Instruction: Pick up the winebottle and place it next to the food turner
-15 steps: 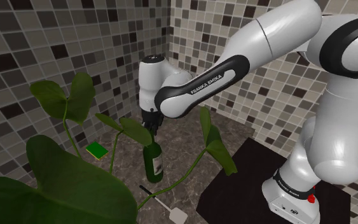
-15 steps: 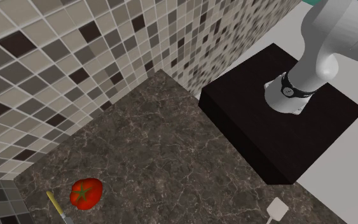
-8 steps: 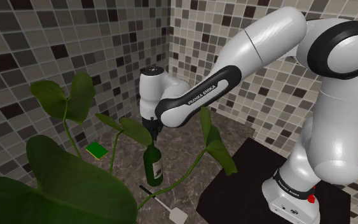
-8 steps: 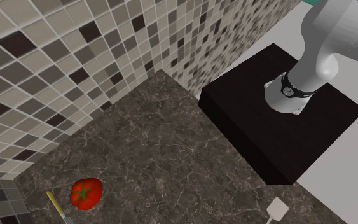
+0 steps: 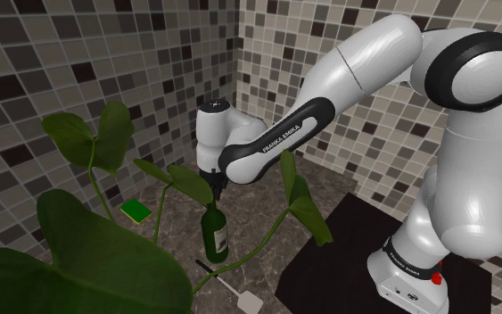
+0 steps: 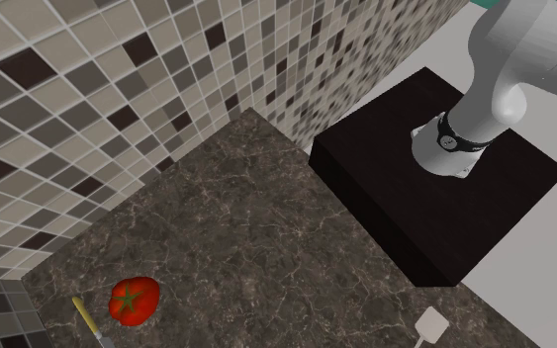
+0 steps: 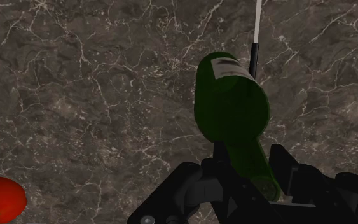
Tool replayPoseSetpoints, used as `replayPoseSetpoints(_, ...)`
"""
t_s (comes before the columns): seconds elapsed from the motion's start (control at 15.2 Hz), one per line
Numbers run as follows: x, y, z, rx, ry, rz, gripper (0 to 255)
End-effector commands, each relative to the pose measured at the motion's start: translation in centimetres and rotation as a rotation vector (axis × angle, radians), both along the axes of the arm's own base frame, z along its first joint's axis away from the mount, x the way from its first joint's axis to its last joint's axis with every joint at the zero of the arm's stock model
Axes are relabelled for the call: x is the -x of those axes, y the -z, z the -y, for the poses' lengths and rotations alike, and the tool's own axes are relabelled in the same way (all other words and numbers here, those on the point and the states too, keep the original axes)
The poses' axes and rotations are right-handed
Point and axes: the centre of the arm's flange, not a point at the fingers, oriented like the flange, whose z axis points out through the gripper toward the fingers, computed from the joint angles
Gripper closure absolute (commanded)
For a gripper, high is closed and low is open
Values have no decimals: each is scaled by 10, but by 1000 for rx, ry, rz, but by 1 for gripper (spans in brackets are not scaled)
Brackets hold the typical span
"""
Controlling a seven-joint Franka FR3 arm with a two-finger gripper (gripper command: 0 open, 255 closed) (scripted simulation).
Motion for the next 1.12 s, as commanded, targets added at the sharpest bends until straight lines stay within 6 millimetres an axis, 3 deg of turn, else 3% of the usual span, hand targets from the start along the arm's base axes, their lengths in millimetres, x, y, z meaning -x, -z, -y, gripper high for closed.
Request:
replayPoseSetpoints(0.0, 0, 0, 0, 0, 0, 1, 255)
replayPoseSetpoints(0.07, 0, 0, 0, 0, 0, 1, 255)
replayPoseSetpoints(0.13, 0, 0, 0, 0, 0, 1, 0)
replayPoseSetpoints(0.46, 0, 0, 0, 0, 0, 1, 0)
replayPoseSetpoints(0.73, 4, -50, 0, 0, 0, 1, 0)
replayPoseSetpoints(1.06, 4, -50, 0, 0, 0, 1, 0)
